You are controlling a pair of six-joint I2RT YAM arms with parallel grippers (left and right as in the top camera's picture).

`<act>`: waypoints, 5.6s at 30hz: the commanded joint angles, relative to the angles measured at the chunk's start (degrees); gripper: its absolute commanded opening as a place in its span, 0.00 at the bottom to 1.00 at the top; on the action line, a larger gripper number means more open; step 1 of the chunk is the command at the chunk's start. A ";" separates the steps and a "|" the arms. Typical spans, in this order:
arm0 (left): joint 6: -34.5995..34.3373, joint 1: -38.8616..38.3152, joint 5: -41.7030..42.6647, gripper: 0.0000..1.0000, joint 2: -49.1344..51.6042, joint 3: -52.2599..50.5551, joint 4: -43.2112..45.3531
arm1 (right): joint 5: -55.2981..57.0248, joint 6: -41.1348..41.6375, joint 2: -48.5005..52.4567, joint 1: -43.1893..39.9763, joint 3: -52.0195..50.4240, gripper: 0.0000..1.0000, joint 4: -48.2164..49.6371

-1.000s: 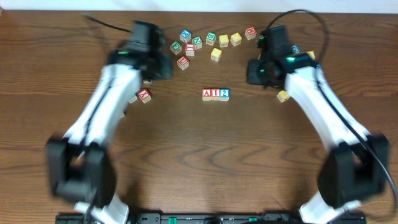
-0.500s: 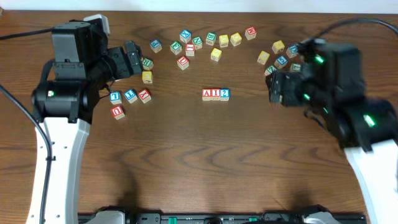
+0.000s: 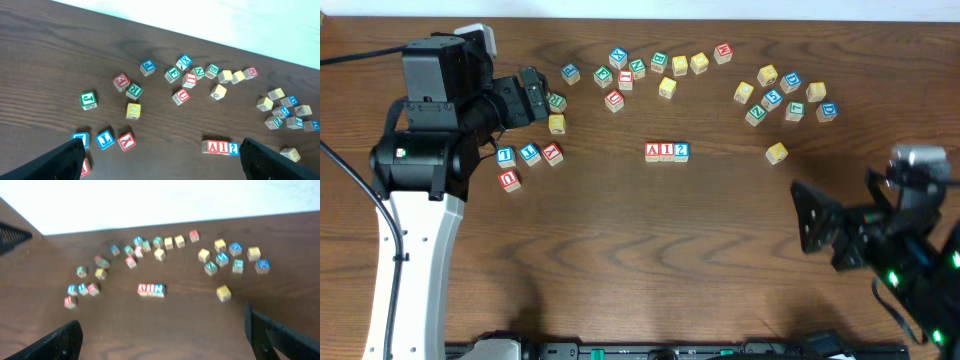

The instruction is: Spell out AI2

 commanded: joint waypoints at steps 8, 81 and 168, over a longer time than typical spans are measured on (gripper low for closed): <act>0.52 0.26 0.07 0.98 -0.22 -0.02 0.00 | 11.96 -2.25 -3.43 -0.44 -0.39 0.99 -7.08; 0.55 0.26 0.07 0.98 -0.22 -0.02 0.00 | -5.33 -17.66 -45.24 -14.34 -84.06 0.99 62.60; 19.02 4.66 -7.87 0.98 -76.59 -84.46 39.04 | -5.33 -17.66 -45.20 -14.34 -84.06 0.99 62.60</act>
